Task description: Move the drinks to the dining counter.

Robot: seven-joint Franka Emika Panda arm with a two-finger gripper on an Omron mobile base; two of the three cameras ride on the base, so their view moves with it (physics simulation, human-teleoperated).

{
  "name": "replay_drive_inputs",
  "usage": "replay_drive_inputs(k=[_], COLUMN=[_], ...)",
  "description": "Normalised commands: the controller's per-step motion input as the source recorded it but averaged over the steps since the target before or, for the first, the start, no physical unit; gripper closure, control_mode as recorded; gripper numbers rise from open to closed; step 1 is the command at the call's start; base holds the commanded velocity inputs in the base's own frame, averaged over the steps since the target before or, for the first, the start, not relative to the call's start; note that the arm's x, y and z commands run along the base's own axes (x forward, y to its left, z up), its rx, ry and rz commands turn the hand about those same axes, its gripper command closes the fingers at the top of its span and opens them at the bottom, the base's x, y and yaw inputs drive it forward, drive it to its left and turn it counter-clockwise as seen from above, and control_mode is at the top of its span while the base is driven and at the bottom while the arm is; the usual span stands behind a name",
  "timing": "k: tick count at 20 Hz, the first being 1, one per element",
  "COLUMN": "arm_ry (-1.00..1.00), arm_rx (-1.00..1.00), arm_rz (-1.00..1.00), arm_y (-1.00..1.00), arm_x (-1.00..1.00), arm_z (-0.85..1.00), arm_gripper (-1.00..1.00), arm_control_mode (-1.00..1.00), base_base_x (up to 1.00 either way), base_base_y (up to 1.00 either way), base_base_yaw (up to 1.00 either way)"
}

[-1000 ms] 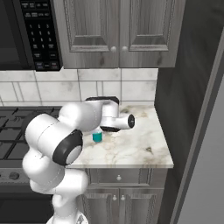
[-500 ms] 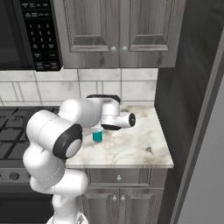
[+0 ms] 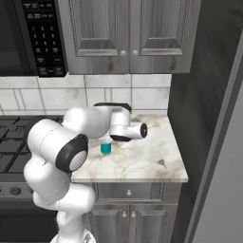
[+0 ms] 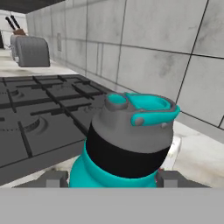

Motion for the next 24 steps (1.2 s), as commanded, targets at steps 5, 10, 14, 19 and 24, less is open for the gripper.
replay_drive_inputs(k=[5,10,14,19,24], arm_ry=[-0.01,0.03,0.21,0.12,-0.08], arm_rx=[0.00,-0.01,-0.07,-0.05,0.00], arm_rz=[0.00,-0.02,-0.07,-0.08,0.00], arm_y=[0.00,0.01,0.03,0.06,0.23], arm_x=[-0.37,-0.54,-0.27,-0.31,-0.53], arm_z=[0.41,0.79,0.71,0.17,0.01], arm_gripper=[1.00,1.00,1.00,1.00,1.00], arm_control_mode=[-1.00,-1.00,-1.00,-1.00,-1.00], base_base_x=[0.00,0.00,0.00,0.00,0.00], base_base_y=[0.00,0.00,0.00,0.00,0.00], base_base_yaw=[0.00,0.00,0.00,0.00,0.00])
